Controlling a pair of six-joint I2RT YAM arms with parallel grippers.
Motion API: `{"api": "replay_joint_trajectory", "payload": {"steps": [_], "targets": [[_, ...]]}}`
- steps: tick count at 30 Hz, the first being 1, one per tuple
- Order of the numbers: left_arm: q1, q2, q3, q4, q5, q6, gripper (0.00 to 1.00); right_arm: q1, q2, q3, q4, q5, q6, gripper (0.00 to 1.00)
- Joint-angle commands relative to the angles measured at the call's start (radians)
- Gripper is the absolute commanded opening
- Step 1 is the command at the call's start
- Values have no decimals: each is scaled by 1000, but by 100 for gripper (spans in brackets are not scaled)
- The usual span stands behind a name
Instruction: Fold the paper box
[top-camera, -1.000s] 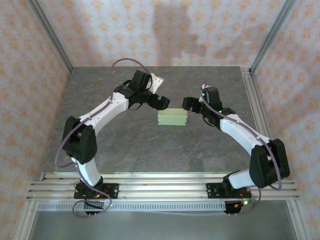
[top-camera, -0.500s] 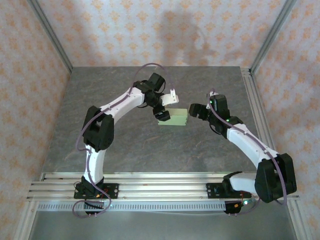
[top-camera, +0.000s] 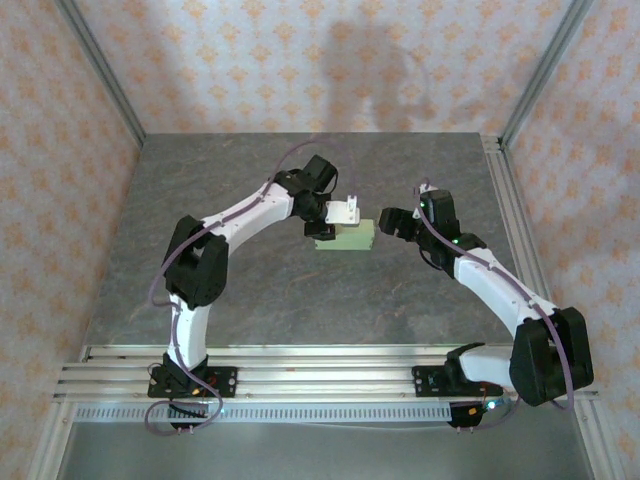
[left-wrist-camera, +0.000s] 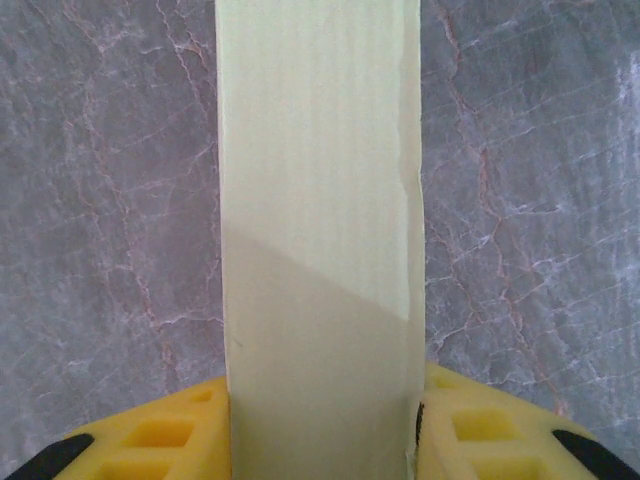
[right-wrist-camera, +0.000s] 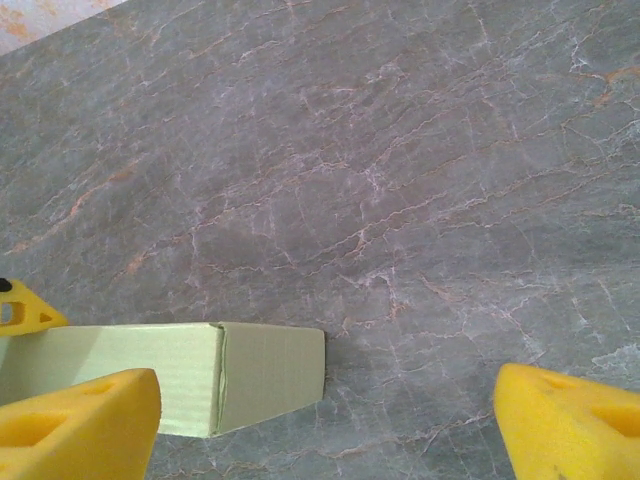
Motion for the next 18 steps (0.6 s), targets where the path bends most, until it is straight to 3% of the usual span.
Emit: {"api": "replay_joint_trajectory", "payload": {"steps": [1, 10, 13, 18], "targets": [[-14, -61, -79, 116, -119, 43, 39, -7, -21, -5, -10, 27, -10, 86], [-48, -160, -425, 728, -362, 151, 39, -7, 2, -9, 9, 17, -1, 85], [-70, -142, -471, 825, -438, 187, 39, -7, 8, -9, 12, 13, 1, 85], [-78, -119, -493, 848, -463, 194, 45, -7, 12, -5, 14, 12, 2, 85]]}}
